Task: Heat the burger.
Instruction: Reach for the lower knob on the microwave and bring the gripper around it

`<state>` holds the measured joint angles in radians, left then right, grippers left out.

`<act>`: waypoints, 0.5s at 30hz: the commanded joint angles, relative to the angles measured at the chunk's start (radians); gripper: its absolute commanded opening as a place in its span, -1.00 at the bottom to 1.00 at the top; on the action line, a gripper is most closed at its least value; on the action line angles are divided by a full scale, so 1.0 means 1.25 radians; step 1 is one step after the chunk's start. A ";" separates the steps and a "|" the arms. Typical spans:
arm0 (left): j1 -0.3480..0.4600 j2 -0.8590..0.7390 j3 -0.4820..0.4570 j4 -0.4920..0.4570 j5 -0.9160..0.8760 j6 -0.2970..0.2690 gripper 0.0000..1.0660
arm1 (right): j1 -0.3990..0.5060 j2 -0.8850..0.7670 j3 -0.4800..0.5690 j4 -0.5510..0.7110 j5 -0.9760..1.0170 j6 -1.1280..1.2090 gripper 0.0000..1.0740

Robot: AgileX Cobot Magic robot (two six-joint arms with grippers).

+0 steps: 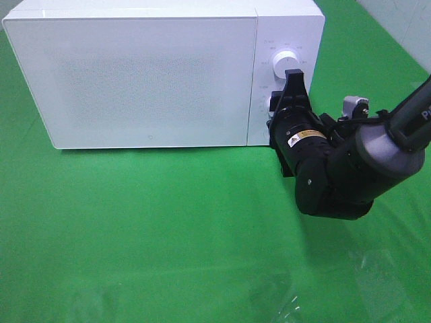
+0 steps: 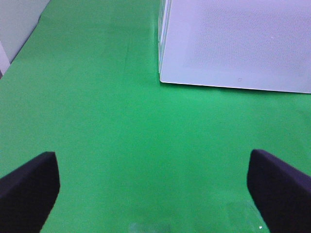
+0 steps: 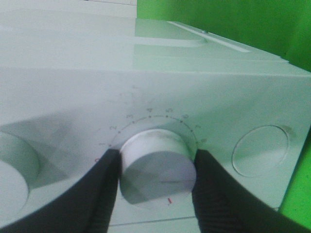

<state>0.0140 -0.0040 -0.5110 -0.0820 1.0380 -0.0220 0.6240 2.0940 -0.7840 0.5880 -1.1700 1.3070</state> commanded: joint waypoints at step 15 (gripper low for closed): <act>0.001 -0.020 0.002 0.000 -0.006 -0.002 0.84 | 0.013 -0.014 -0.039 -0.108 -0.117 -0.002 -0.75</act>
<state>0.0140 -0.0040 -0.5110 -0.0820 1.0380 -0.0220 0.6270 2.0940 -0.7840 0.6080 -1.1700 1.3060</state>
